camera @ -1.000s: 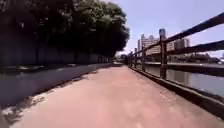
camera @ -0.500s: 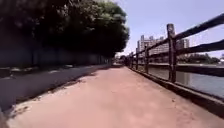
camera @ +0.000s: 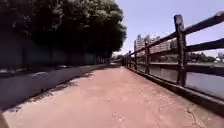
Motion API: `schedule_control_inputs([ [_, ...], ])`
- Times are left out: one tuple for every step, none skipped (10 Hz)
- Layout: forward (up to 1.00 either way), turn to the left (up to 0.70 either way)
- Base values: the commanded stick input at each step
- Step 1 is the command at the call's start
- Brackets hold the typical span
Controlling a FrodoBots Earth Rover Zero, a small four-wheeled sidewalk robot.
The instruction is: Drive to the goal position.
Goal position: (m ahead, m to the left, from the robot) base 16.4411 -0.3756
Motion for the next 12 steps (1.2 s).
schedule_control_inputs([
  [0.95,0.01],
  [0.95,0.01],
  [0.95,-0.06],
  [0.95,-0.18],
  [0.95,-0.30],
  [0.95,-0.31],
  [0.95,-0.14],
  [0.95,0.01],
  [0.95,0.01],
  [0.95,0.01],
  [0.95,0.01],
  [0.95,0.01],
])
